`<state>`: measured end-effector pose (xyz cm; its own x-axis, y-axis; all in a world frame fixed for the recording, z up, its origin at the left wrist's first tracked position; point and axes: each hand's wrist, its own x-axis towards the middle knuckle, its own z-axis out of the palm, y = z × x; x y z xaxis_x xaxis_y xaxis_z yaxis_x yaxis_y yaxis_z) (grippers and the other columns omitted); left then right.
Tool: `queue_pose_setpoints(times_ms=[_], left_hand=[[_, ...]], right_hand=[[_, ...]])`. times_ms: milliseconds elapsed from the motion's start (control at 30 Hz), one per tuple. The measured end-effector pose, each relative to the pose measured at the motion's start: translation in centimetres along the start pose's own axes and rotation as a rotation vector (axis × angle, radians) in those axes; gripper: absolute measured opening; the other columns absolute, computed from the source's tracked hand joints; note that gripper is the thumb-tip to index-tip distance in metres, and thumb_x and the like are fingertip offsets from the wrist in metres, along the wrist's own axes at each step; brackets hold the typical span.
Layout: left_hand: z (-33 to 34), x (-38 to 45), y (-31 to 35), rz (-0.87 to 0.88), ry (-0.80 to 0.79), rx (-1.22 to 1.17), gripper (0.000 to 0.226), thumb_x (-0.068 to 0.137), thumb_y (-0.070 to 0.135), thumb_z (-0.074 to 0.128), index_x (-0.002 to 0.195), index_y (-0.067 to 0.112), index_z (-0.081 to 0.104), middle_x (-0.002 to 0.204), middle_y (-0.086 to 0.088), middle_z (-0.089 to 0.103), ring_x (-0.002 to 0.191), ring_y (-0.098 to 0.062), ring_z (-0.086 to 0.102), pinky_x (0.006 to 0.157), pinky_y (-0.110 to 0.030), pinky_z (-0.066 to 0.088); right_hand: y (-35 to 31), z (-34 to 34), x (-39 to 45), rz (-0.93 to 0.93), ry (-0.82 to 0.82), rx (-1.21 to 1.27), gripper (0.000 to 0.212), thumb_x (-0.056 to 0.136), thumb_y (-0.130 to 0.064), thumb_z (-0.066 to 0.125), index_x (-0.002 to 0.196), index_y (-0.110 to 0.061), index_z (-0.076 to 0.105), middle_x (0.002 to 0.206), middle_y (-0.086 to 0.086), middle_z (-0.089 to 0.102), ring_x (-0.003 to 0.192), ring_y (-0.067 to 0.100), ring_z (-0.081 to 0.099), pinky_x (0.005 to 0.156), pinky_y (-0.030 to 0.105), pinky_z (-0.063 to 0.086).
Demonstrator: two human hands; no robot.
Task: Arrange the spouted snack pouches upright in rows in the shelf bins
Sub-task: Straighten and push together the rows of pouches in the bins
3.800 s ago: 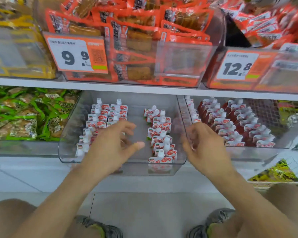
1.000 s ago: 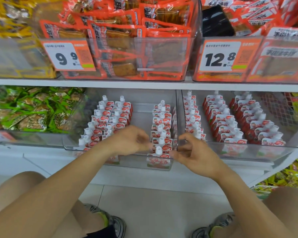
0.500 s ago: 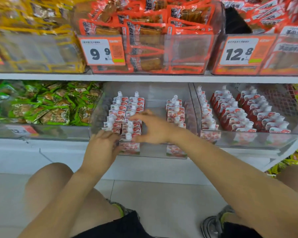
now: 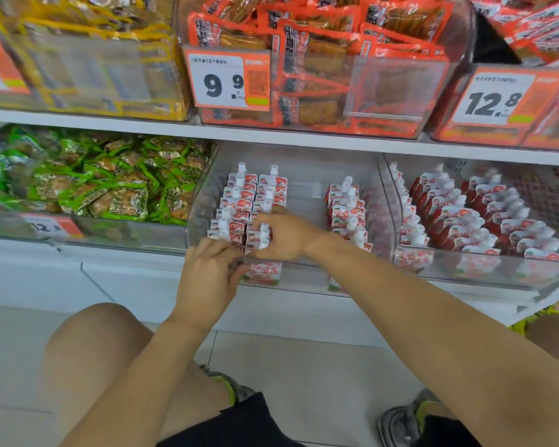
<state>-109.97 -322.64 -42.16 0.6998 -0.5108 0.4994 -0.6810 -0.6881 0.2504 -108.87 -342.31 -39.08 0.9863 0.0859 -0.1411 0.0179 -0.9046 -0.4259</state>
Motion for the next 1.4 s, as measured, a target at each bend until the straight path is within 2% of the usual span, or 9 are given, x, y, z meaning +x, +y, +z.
queue_pose_setpoints(times_ms=[333,467,633,700,833,933,1067,1200,1400], left_hand=[[0.1,-0.3,0.3,-0.022,0.033,-0.031,0.017,0.074,0.022,0.083,0.087,0.017,0.073,0.087,0.003,0.066,0.085,-0.024,0.056,0.072,-0.033,0.034],[0.2,-0.2,0.1,-0.035,0.03,-0.032,0.019,0.072,0.021,0.083,0.087,0.016,0.073,0.089,0.002,0.067,0.087,-0.025,0.056,0.073,-0.034,0.034],[0.4,-0.1,0.0,-0.053,0.023,-0.056,0.018,0.072,0.021,0.083,0.088,0.016,0.074,0.09,0.003,0.067,0.089,-0.024,0.056,0.074,-0.035,0.037],[0.5,0.0,-0.1,-0.053,0.024,-0.058,0.019,0.071,0.02,0.084,0.087,0.016,0.074,0.09,0.003,0.067,0.088,-0.024,0.056,0.074,-0.034,0.036],[0.7,0.0,-0.1,-0.065,0.038,-0.08,0.02,0.07,0.019,0.085,0.087,0.016,0.075,0.09,0.003,0.068,0.088,-0.022,0.056,0.074,-0.032,0.034],[0.7,-0.1,0.1,-0.077,0.067,-0.109,0.02,0.071,0.02,0.085,0.088,0.015,0.075,0.09,0.003,0.068,0.089,-0.02,0.054,0.075,-0.032,0.034],[0.9,-0.2,0.1,-0.087,0.09,-0.138,0.021,0.069,0.018,0.086,0.087,0.015,0.075,0.09,0.002,0.069,0.089,-0.016,0.051,0.076,-0.031,0.033],[1.2,0.0,-0.1,-0.104,0.076,-0.153,0.024,0.064,0.013,0.088,0.085,0.015,0.076,0.087,0.003,0.068,0.088,-0.016,0.049,0.075,-0.03,0.033],[1.1,0.0,0.0,-0.12,0.063,-0.154,0.024,0.063,0.012,0.088,0.084,0.016,0.076,0.087,0.004,0.067,0.087,-0.015,0.047,0.075,-0.03,0.031]], right_hand=[[1.2,-1.8,-0.3,0.002,-0.037,-0.098,0.056,0.07,-0.045,0.082,0.116,-0.022,0.06,0.116,0.008,0.06,0.106,0.027,0.054,0.09,0.035,0.049],[1.1,-2.4,-0.6,-0.005,-0.082,-0.166,0.058,0.075,-0.044,0.08,0.123,-0.019,0.058,0.12,0.01,0.058,0.113,0.027,0.05,0.086,0.031,0.042],[0.6,-5.5,-1.2,0.027,-0.26,-0.203,0.081,0.077,-0.067,0.066,0.145,-0.033,0.04,0.151,-0.002,0.041,0.138,0.023,0.039,0.109,0.035,0.035],[0.8,-7.6,-0.2,0.059,-0.155,-0.182,0.083,0.077,-0.069,0.064,0.147,-0.032,0.038,0.154,-0.002,0.038,0.14,0.022,0.037,0.112,0.035,0.031],[2.3,-7.7,4.2,0.05,0.158,-0.088,0.073,0.081,-0.041,0.075,0.142,-0.017,0.042,0.137,0.016,0.043,0.124,0.032,0.047,0.101,0.032,0.04],[3.5,-7.2,7.4,0.121,0.03,-0.037,0.086,0.078,-0.039,0.079,0.149,-0.025,0.032,0.144,0.015,0.031,0.129,0.03,0.044,0.104,0.029,0.038],[4.0,-6.0,10.1,0.185,-0.124,-0.078,0.085,0.076,-0.058,0.075,0.146,-0.038,0.033,0.15,0.008,0.025,0.132,0.029,0.042,0.109,0.036,0.04],[4.2,-5.6,10.3,0.178,-0.117,-0.115,0.081,0.069,-0.053,0.082,0.137,-0.033,0.043,0.139,0.007,0.035,0.12,0.027,0.049,0.1,0.036,0.046],[4.6,-6.0,9.6,0.202,-0.102,-0.015,0.067,0.071,-0.04,0.086,0.128,-0.026,0.052,0.115,0.002,0.042,0.094,0.024,0.057,0.063,0.028,0.052]])
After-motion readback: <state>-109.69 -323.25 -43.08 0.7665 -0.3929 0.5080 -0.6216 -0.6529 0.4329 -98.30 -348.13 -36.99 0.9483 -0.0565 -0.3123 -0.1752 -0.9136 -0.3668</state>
